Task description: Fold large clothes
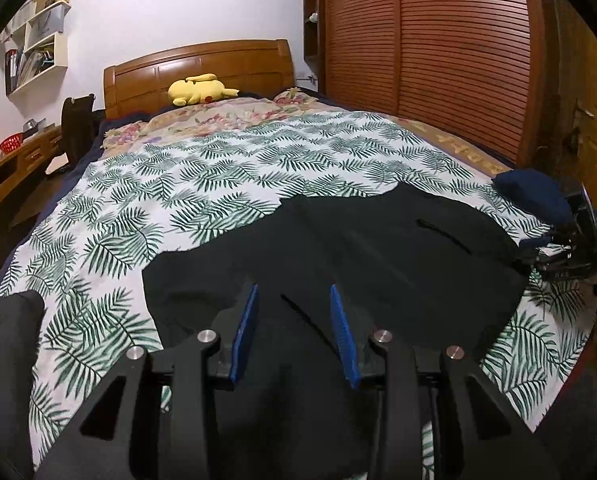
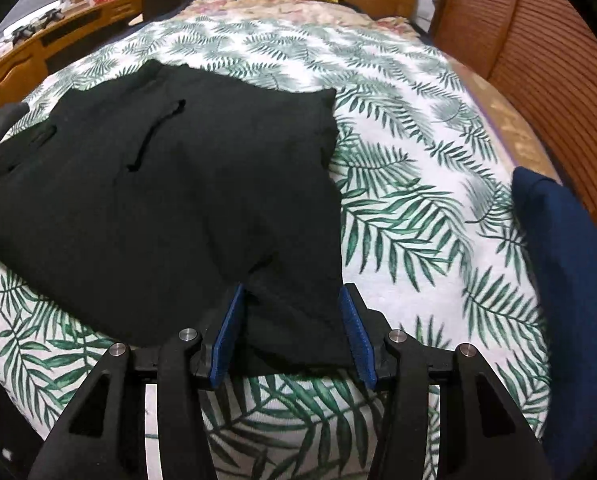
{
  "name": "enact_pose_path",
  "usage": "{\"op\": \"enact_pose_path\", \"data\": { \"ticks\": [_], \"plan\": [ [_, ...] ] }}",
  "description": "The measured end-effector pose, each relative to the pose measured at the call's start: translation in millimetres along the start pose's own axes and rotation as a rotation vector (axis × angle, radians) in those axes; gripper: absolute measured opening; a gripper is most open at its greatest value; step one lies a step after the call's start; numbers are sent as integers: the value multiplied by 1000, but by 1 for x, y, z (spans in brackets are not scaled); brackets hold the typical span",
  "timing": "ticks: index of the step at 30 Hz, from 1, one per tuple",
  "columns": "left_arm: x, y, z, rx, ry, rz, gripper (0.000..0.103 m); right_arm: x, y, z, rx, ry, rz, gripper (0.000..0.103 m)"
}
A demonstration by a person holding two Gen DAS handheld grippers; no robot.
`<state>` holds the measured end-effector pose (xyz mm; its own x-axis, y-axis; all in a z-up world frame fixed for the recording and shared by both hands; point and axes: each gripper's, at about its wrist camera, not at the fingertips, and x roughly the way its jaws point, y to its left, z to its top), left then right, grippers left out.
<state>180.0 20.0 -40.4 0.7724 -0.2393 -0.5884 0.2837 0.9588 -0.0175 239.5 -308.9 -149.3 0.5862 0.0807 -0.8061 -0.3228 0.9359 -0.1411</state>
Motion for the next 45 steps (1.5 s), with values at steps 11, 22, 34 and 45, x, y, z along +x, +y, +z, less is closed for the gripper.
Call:
{"op": "enact_pose_path", "data": {
  "ticks": [11,22,34,45],
  "plan": [
    [-13,-18,-36,-52,80,11,35,-24,31,26,-19,-172,112,49],
    [-9,-7,-68,-117,163,68,35,15,38,19,-8,-100,140,50],
    [0,-9,-79,-100,205,101,35,-14,104,38,-90,-200,293,50],
    [-29,-2,-81,-151,169,179,35,25,134,28,-159,-125,407,52]
  ]
}}
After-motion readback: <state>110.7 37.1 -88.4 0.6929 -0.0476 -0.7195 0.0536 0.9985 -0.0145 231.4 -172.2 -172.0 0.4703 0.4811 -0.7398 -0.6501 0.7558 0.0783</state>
